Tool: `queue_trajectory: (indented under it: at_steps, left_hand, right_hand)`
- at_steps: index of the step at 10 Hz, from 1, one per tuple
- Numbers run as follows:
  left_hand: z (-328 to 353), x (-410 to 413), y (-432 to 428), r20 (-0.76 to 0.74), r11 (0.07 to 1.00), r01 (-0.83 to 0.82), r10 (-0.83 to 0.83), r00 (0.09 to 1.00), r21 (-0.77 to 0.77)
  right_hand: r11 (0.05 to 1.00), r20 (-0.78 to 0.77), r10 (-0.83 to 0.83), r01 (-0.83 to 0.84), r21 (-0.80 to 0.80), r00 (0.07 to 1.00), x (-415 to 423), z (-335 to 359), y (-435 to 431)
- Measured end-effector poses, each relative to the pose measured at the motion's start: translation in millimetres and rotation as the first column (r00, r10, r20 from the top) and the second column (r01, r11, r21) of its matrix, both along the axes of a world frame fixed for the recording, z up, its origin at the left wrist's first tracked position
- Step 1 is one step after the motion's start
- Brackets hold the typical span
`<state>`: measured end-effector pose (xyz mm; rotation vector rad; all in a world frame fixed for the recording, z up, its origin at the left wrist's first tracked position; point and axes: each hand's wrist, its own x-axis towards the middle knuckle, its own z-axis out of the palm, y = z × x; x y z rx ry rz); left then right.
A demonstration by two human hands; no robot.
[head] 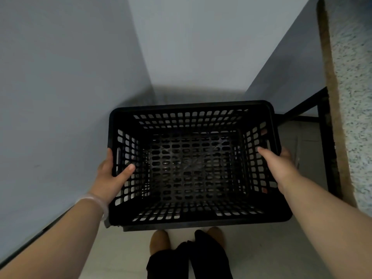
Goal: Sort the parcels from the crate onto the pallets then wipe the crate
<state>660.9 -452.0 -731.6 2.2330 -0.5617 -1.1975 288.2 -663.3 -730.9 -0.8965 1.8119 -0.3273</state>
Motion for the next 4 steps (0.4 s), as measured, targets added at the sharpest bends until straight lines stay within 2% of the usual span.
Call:
queue_trajectory:
  at_steps: [2, 3, 4]
  left_hand:
    - [19, -13, -6, 0.042, 0.991, 0.044, -0.050, 0.998, 0.124]
    - [35, -21, -2, 0.092, 0.984, 0.098, -0.112, 0.989, 0.151]
    - [62, -39, -3, 0.174, 0.973, 0.201, -0.219, 0.960, 0.117]
  right_hand:
    - [0.986, 0.009, 0.155, -0.154, -0.068, 0.988, 13, 25, 4]
    - [0.951, -0.011, 0.304, -0.304, -0.064, 0.953, 21, 45, 16]
    - [0.867, -0.090, 0.483, -0.490, -0.091, 0.871, 28, 80, 35]
